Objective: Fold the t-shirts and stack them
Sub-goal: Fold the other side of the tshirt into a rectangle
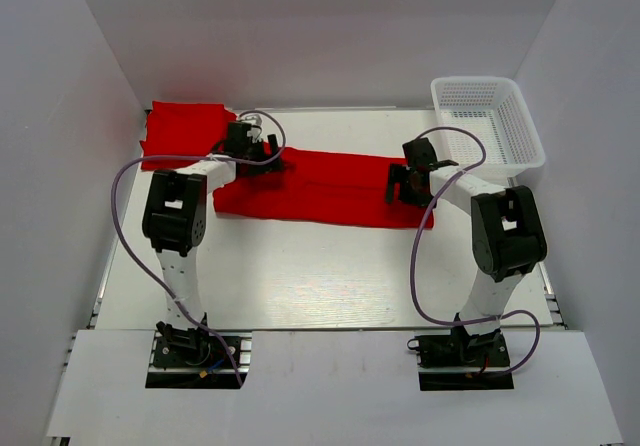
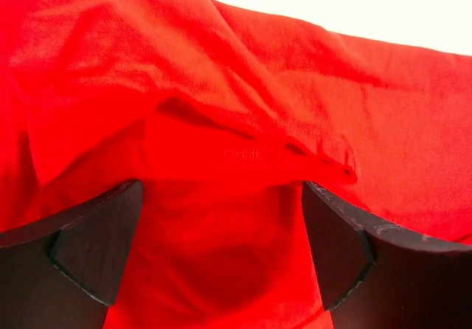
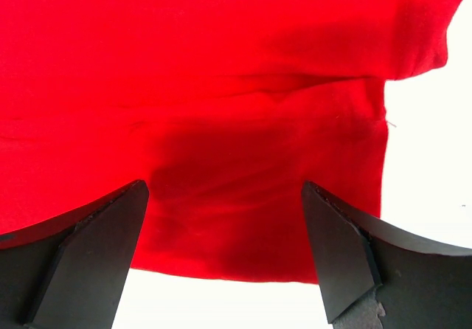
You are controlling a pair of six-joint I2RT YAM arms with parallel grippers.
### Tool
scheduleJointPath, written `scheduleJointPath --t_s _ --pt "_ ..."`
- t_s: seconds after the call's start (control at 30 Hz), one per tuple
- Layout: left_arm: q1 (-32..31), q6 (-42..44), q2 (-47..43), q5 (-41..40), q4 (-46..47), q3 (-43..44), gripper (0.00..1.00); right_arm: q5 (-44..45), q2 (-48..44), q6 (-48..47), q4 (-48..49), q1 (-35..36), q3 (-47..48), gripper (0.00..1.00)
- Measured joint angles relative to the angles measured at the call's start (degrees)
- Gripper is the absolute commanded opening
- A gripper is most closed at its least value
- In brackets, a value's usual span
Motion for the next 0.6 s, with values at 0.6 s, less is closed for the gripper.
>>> scheduleJointPath --t_s 0.6 --pt "0.0 -3.0 6.5 -4.7 2.0 9.1 0.99 0.3 0.3 1.4 -0.2 0.0 -1.2 0.90"
